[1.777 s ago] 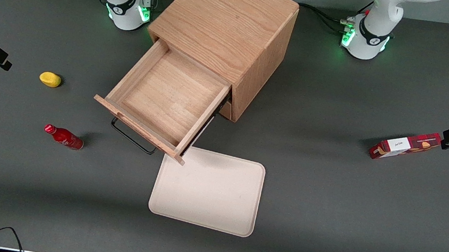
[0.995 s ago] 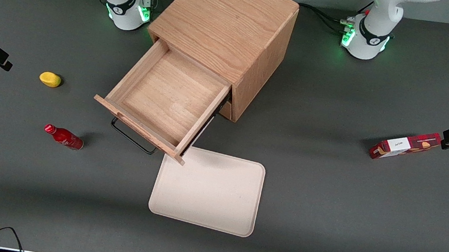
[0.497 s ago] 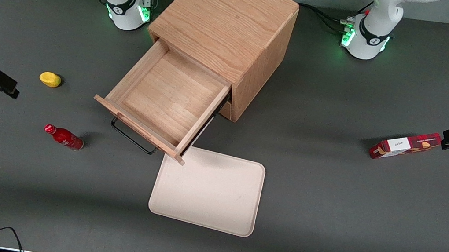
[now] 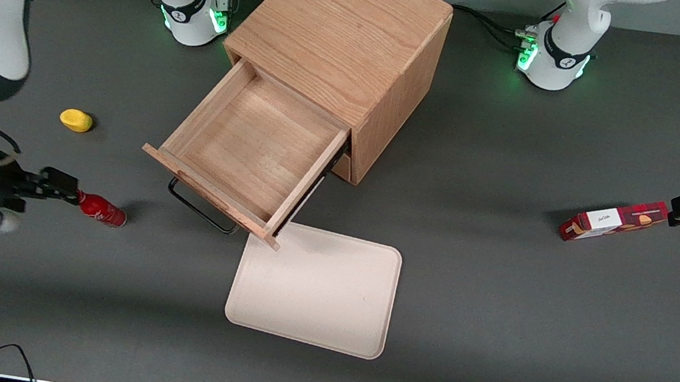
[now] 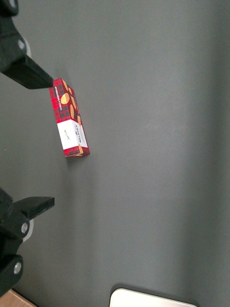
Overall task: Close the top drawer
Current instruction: 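Move the right gripper toward the front of the open drawer, then press the right gripper against the drawer front beside the black handle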
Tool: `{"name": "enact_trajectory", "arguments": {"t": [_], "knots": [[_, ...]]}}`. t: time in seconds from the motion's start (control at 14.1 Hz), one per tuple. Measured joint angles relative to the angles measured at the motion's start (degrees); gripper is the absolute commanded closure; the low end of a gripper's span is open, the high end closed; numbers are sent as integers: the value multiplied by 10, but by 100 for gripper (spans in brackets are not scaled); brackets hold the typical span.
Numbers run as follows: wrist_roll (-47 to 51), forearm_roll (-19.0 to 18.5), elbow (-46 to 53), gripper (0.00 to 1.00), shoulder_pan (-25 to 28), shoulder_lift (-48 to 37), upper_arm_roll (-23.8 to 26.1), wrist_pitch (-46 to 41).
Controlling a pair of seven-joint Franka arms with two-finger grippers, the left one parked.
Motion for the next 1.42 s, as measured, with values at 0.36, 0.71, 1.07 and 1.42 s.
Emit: {"name": "enact_trajectory", "arguments": {"t": [0.36, 0.71, 1.07, 1.42], "knots": [[-117, 5, 42, 0, -17, 62, 61, -20], [-200, 92, 64, 0, -34, 118, 84, -46], [-200, 98, 68, 0, -32, 133, 127, -50], [-200, 98, 68, 0, -30, 146, 133, -50]]}}
